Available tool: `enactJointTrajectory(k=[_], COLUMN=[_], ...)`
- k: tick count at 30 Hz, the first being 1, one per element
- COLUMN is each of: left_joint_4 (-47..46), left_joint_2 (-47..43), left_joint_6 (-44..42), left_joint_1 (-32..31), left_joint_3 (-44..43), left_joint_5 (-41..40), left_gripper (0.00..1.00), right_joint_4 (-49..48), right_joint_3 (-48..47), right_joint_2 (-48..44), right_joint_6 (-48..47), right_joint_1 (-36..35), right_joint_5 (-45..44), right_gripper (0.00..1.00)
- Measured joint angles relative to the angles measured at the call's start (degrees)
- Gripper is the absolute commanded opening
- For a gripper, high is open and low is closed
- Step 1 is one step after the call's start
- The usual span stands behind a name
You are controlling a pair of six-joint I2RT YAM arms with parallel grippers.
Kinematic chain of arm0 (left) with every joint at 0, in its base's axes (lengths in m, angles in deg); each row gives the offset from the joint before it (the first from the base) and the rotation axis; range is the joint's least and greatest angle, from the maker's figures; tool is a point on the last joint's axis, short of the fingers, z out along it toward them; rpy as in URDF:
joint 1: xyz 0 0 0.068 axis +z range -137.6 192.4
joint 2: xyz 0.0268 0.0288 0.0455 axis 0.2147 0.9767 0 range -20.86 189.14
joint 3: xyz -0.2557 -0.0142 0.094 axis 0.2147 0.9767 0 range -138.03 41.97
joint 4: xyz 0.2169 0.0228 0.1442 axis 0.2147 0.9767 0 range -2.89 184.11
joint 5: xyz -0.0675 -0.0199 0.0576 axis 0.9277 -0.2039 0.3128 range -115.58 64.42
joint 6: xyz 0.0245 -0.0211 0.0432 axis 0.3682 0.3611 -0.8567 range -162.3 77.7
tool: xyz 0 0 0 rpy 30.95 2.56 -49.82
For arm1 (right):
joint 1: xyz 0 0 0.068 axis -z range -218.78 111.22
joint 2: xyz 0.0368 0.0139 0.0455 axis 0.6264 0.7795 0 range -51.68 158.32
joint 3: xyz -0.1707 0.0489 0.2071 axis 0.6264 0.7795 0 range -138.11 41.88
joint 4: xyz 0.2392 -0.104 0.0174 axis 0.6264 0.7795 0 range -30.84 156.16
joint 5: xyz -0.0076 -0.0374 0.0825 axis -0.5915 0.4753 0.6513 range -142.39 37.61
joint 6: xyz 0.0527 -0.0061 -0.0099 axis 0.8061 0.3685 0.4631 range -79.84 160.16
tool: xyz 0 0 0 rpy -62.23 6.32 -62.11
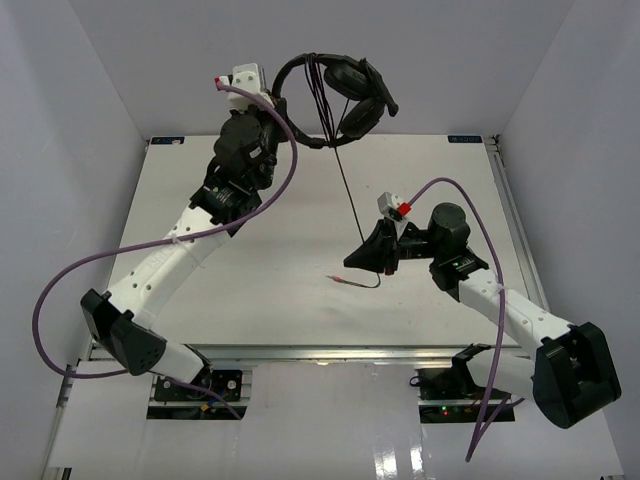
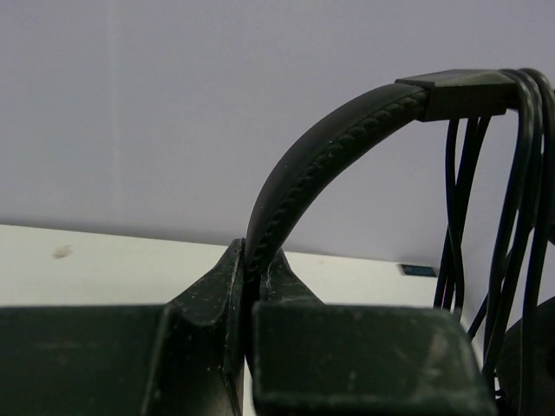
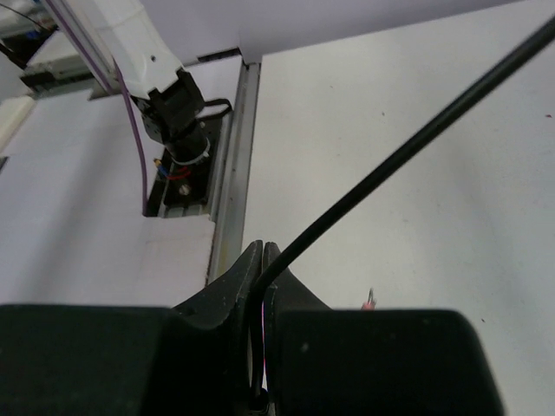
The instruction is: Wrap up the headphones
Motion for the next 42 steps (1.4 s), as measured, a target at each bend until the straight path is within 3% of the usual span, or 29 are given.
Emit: enactJointTrajectory(k=[9,15,19,25,29,42], left_joint_4=[2.6,7.8,10.2,13.6,13.8,15.8], left_joint_2=[8.8,9.2,3.7,-11.4,-16.5,-16.6], left_joint_6=[-16.3,-23.2,-25.6,-27.9,-29.5,-29.8], left_joint_1=[0.8,-0.8,-1.5,-1.1,-1.0,-0.3], left_joint_3=[5.0,16.3,24.3,30.4,30.4,33.0], left_joint_5=[-4.9,1.9,10.4,26.5,36.6,47.0], left_gripper=[0.0,0.0,0.0,0.0,0.0,0.0], right_joint_4=[27.5,50.7,59.6,62.0,61.2,60.6], right_joint_3=[-11.0,-26.6,-30.1,-32.0,-32.7,-34.6], right_joint_2=[-2.7,0.7,1.8,2.7,3.3,7.7], right_joint_6=[-19.5,-36.6,-45.1,-53.3,-56.3,-52.4], right_joint_1=[-2.5,-6.9,-9.2,-9.9,-10.3,-6.7], right_joint_5=[-11.3,-29.4,-41.0,-52.4,-54.2,-41.4], right_gripper=[0.08,0.08,0.08,0.08,0.08,0.11])
